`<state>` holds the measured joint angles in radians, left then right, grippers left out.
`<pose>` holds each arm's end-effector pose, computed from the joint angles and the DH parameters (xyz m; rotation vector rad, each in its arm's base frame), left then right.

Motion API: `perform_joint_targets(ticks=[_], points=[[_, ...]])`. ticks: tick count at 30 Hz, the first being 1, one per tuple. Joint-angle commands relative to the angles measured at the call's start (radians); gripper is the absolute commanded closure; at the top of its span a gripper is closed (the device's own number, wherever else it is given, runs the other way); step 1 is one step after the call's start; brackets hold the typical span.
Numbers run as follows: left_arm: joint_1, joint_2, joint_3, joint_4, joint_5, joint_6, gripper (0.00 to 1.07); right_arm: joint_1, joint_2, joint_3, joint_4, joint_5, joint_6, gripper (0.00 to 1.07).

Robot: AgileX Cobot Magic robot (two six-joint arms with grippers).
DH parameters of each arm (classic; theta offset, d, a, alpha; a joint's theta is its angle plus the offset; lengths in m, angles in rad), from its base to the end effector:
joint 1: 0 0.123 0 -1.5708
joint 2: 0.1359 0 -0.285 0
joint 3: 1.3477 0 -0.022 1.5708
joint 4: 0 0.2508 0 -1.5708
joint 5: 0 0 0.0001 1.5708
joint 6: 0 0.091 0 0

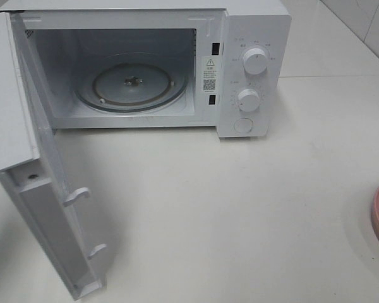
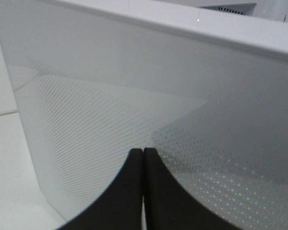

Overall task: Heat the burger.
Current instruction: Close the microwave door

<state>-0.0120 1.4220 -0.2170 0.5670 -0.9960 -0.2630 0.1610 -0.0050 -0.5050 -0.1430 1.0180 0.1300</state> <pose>0.2049 -0.0435 0.1757 0.4078 1.7177 -0.3714 -0.0031 -0.0117 0.2828 -0.0270 1.9836 0.0189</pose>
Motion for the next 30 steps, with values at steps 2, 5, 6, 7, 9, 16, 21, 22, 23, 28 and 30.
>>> perform_joint_targets(ticks=[2, 5, 6, 7, 9, 16, 21, 22, 23, 28, 30], points=[[-0.008, 0.022, -0.018, 0.026, -0.04, -0.04, 1.07, -0.003, -0.025, 0.002, -0.003, -0.013, -0.003, 0.31], [-0.039, 0.029, -0.02, 0.019, -0.045, -0.047, 1.07, -0.003, -0.025, 0.002, -0.003, -0.013, -0.003, 0.31], [-0.073, 0.035, -0.027, -0.004, -0.033, -0.028, 1.07, -0.003, -0.025, 0.002, -0.003, -0.013, -0.003, 0.31], [-0.073, 0.035, -0.027, -0.004, -0.033, -0.028, 1.07, -0.003, -0.025, 0.002, -0.003, -0.013, -0.003, 0.31], [-0.092, 0.042, -0.032, -0.026, -0.026, -0.019, 1.07, -0.003, -0.025, 0.002, -0.003, -0.013, -0.003, 0.31], [-0.224, 0.109, -0.052, -0.146, -0.032, -0.007, 1.07, -0.003, -0.025, 0.002, -0.003, -0.013, -0.003, 0.31], [-0.283, 0.122, -0.08, -0.186, -0.029, -0.005, 1.07, -0.003, -0.025, 0.002, -0.003, -0.013, -0.003, 0.31], [-0.312, 0.128, -0.098, -0.202, -0.02, -0.004, 1.07, -0.003, -0.025, 0.002, -0.003, -0.013, -0.003, 0.31], [-0.312, 0.128, -0.098, -0.202, -0.02, -0.004, 1.07, -0.003, -0.025, 0.002, -0.003, -0.013, -0.003, 0.31], [-0.37, 0.16, -0.137, -0.226, 0.018, -0.004, 1.07, -0.003, -0.025, 0.002, -0.003, -0.013, -0.003, 0.31], [-0.401, 0.179, -0.153, -0.25, 0.021, 0.001, 1.07, -0.003, -0.025, 0.002, -0.003, -0.013, -0.003, 0.31]])
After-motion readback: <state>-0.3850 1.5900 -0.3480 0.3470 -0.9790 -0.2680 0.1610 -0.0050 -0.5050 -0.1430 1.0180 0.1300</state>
